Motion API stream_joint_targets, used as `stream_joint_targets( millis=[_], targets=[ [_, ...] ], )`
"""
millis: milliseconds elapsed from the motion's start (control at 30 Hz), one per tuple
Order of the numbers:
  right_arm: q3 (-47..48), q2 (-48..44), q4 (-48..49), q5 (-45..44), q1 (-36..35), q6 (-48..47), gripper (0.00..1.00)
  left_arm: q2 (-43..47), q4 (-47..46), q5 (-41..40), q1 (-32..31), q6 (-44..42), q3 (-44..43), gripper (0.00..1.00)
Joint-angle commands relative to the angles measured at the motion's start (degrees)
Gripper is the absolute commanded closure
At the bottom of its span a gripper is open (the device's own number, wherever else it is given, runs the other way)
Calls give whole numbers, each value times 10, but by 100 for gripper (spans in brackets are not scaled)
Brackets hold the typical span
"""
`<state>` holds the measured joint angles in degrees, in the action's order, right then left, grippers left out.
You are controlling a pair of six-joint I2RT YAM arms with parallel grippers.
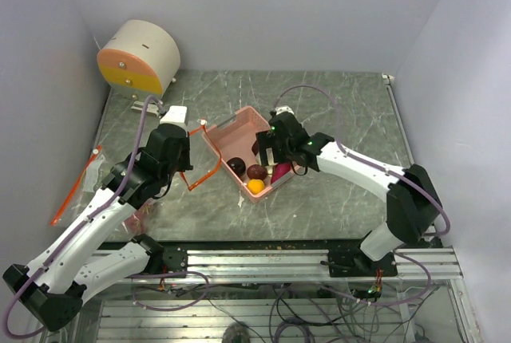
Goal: Place the food in the zip-top bag and seal the zipper
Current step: Pick up the fake vegetable from the bin.
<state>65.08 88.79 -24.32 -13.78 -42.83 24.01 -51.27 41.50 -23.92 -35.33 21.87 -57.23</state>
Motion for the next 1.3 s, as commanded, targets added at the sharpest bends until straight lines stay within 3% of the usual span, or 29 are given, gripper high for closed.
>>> stream_joint_targets(
  millis=[0,367,433,633,667,867,1000,1133,1267],
  targets=[
    [-6,38,26,5,19,-20,6,11,-27,14,4,-4,4,93],
    [-35,110,131,52,49,-45,30,26,-24,13,4,-9,5,93],
    [-38,119,145,56,48,-44,39,25,-23,14,4,-9,5,93],
    [-35,124,136,45,49,-42,93,24,-22,16,4,-8,8,93],
    [-37,114,133,37,49,-41,99,25,-22,16,4,-8,8,93],
    [-47,16,108,32,47,-42,100,25,-24,18,4,-7,9,93],
    [-62,-71,138,135,47,-44,100,24,-25,20,4,-5,9,93],
    [-90,-136,238,304,35,-27,100,25,-25,22,4,-5,8,93],
    [-101,-136,348,378,-5,5,100,25,-29,26,4,-2,11,93]
  ],
)
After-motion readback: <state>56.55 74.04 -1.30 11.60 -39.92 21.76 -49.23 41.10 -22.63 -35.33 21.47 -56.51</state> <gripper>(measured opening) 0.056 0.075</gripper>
